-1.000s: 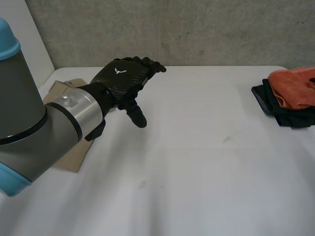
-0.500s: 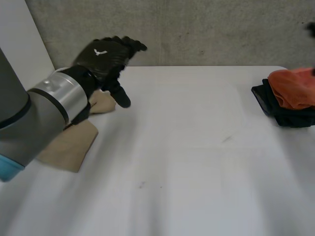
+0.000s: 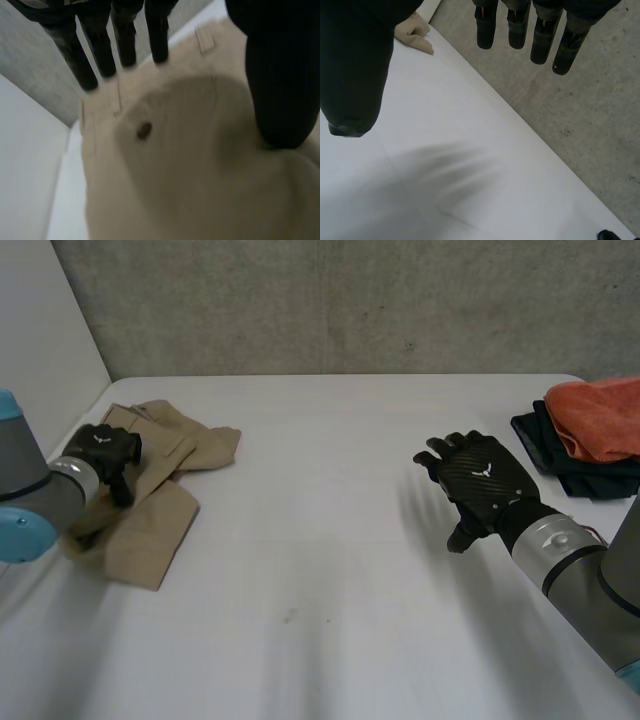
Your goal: Fold the laundry.
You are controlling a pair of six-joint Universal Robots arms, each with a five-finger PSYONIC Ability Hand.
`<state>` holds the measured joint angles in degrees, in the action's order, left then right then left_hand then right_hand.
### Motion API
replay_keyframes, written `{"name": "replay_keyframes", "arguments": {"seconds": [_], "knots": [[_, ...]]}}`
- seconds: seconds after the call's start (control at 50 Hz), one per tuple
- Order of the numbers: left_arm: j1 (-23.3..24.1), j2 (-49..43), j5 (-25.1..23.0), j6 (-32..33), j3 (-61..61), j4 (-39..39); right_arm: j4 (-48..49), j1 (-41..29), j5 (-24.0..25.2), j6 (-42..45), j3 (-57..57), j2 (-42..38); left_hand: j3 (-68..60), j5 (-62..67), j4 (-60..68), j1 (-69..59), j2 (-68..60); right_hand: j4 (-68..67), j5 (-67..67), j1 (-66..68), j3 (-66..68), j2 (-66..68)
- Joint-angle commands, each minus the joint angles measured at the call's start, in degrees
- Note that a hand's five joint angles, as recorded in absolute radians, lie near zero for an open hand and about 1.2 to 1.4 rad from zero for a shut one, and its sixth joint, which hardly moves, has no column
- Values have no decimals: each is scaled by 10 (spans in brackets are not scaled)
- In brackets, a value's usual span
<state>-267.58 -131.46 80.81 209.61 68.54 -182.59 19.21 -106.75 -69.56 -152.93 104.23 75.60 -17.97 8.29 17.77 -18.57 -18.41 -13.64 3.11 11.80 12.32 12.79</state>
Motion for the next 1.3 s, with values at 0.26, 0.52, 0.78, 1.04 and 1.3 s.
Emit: {"name": "replay_keyframes", "arguments": {"seconds": [0.26, 0.52, 0.78, 1.04, 1.3], "knots": [[199, 138, 74, -169, 48, -115, 0, 34, -23, -4, 1, 30, -620, 617, 622, -614, -616, 36, -31, -18, -23, -28], [452, 37, -43, -253, 89, -124, 0, 73, -97, -12, -17, 53, -379, 376, 381, -373, -375, 36, -31, -18, -23, -28], [334, 202, 2, -244, 130, -129, -16, 63, -60, -7, -56, 46, 72, -76, -70, 78, 77, 36, -31, -18, -23, -28], [208, 150, 7, -187, 90, -119, -217, -24, 20, -39, -289, -133, 57, -61, -55, 63, 62, 36, -31, -18, -23, -28], [169, -24, 0, -115, -57, 27, -229, -55, -50, -32, -461, -311, 57, -61, -55, 63, 62, 36, -31, -18, -23, -28]]}}
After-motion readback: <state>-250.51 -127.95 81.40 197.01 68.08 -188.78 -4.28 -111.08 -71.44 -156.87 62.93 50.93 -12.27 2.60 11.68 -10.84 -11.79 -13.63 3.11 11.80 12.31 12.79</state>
